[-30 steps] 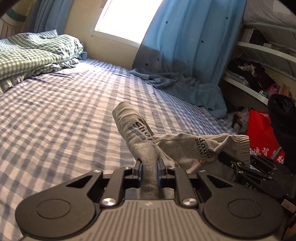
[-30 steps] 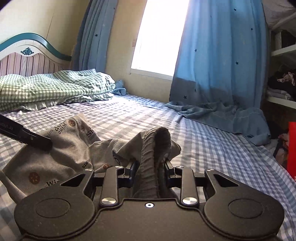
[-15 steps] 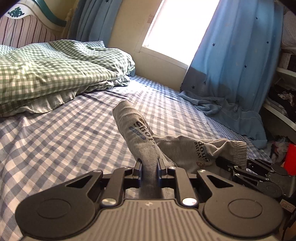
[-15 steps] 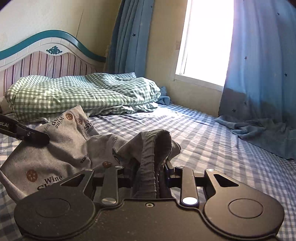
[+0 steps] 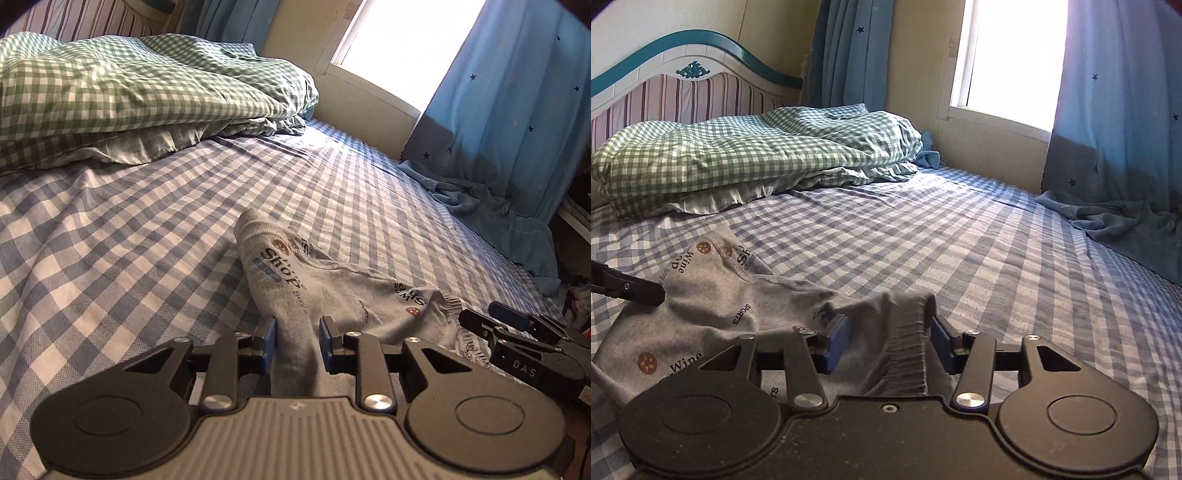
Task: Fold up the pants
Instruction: 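Fold the pants in half with both tools and release them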
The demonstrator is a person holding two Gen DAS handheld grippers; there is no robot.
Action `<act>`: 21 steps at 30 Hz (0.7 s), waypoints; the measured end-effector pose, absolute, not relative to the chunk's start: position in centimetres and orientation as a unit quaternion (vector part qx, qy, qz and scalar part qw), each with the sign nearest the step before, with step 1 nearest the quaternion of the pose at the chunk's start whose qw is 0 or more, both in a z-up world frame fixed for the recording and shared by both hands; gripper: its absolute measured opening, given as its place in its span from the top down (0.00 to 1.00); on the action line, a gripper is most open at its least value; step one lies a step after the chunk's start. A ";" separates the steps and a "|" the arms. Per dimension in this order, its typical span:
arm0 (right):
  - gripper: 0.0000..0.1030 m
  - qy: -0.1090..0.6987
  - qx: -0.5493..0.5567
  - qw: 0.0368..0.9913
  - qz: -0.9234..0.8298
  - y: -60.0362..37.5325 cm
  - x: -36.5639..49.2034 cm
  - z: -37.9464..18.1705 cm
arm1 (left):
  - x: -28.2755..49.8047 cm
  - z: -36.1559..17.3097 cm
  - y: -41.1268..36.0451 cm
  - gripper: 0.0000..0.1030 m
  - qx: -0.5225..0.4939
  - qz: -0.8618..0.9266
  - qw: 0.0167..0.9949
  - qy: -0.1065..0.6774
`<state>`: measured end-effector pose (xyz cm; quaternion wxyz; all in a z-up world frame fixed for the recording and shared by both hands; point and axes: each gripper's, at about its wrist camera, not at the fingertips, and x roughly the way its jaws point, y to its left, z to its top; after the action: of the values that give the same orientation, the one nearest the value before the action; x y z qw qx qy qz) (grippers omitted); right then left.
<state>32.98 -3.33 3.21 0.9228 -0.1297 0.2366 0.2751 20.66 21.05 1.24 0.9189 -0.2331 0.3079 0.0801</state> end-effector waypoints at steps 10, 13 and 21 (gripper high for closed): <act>0.11 0.197 -0.066 0.945 0.252 -7.2 27.2 6.1 | 16.0 5.5 18.9 0.28 -0.192 0.088 0.940 0.268; 0.01 0.185 -0.056 0.947 0.258 -8.5 25.1 7.1 | 14.1 6.9 18.0 0.08 -0.173 0.089 0.948 0.253; 0.01 0.165 -0.048 0.952 0.254 -12.2 19.2 8.8 | 8.7 8.4 14.4 0.00 -0.109 0.087 0.966 0.220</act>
<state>19.16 -12.16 8.77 0.9519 -0.0481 0.1647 0.2539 8.68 14.43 8.43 0.9655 -0.1090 0.2198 0.0868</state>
